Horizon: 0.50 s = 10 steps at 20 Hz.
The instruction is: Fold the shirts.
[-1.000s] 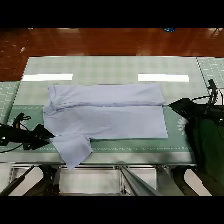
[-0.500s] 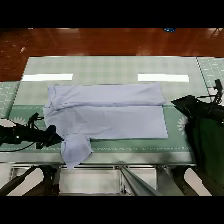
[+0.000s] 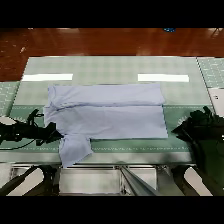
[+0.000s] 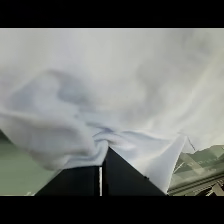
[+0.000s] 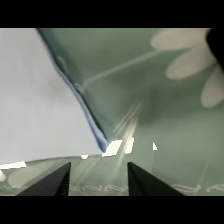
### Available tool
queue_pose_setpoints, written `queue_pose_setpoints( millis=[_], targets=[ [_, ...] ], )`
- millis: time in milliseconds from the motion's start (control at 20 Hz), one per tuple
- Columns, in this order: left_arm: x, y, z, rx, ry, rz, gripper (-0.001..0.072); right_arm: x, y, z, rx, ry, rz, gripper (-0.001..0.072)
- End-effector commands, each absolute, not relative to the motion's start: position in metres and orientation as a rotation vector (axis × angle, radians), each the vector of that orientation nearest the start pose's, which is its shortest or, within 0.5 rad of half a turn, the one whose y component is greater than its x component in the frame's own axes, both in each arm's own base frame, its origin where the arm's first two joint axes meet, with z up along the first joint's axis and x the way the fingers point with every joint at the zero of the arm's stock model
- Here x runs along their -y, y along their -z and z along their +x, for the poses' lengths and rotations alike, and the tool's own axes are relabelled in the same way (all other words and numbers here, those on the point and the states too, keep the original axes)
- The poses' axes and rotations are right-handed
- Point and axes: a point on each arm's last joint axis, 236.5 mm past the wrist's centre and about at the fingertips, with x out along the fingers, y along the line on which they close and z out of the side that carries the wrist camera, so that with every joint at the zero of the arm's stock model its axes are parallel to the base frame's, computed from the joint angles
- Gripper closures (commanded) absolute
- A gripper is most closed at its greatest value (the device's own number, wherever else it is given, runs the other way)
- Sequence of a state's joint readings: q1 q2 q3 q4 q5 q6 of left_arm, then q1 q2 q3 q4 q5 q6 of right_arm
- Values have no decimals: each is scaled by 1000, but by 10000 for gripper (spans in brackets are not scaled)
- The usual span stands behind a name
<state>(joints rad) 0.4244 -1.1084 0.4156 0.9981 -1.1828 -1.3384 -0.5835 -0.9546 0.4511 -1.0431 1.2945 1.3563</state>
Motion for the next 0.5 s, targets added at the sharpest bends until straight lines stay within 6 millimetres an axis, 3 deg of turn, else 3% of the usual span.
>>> queue_pose_setpoints(
  millis=[0, 300, 450],
  targets=[
    [48, 111, 192, -1603, 88, -846, 685, -18, 94, 181, -1553, 26, 912, 297],
    [52, 108, 197, -1586, 101, -868, 685, -42, 107, 203, -1546, -54, 972, 297],
    [52, 107, 197, -1584, 102, -870, 685, -66, 111, 234, -1489, -98, 946, 304]
  ],
)
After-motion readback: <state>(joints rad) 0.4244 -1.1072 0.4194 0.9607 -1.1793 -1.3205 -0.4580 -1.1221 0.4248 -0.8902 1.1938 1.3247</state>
